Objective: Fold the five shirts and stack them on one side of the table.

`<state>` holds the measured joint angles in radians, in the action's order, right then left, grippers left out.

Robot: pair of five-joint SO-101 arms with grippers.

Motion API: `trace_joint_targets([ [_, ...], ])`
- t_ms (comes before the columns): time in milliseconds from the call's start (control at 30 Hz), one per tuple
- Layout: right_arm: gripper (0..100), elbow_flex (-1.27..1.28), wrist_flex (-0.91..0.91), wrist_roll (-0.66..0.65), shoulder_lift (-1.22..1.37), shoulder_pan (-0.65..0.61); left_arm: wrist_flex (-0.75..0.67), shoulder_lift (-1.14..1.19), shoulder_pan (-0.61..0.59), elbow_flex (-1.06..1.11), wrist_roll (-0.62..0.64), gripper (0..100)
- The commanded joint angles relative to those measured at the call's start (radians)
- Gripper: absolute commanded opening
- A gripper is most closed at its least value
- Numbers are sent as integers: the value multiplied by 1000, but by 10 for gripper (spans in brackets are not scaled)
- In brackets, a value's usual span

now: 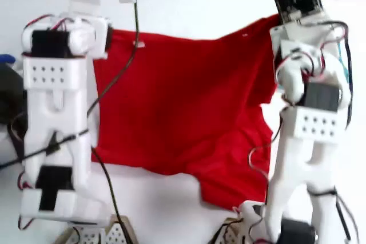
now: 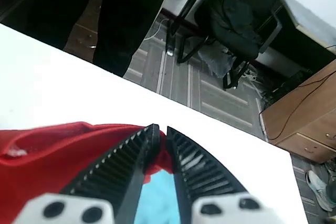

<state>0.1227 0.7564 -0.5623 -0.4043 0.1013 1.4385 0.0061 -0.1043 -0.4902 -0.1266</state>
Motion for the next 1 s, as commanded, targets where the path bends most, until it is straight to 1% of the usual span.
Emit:
trace_joint_targets([
  [0, 18, -138, -33, -5, 90, -4, -20, 74, -54, -189, -15, 24],
  [167, 18, -255, -4, -5, 189, -5, 8, 212, -74, -374, -17, 24],
  [367, 18, -267, 108, -5, 255, -42, 37, 382, -51, -398, -14, 24],
  [533, 18, -269, 165, -3, 280, -79, 40, 407, -51, -398, -12, 24],
  [667, 18, -269, 263, -3, 280, -110, 127, 407, -51, -398, -15, 24],
  [800, 18, -264, 427, -3, 289, -120, 264, 417, -52, -387, -17, 24],
  [867, 18, -229, 466, -3, 282, -116, 327, 419, -49, -387, -17, 24],
  [967, 18, -157, 496, -3, 269, -114, 351, 408, -43, -349, -32, 24],
])
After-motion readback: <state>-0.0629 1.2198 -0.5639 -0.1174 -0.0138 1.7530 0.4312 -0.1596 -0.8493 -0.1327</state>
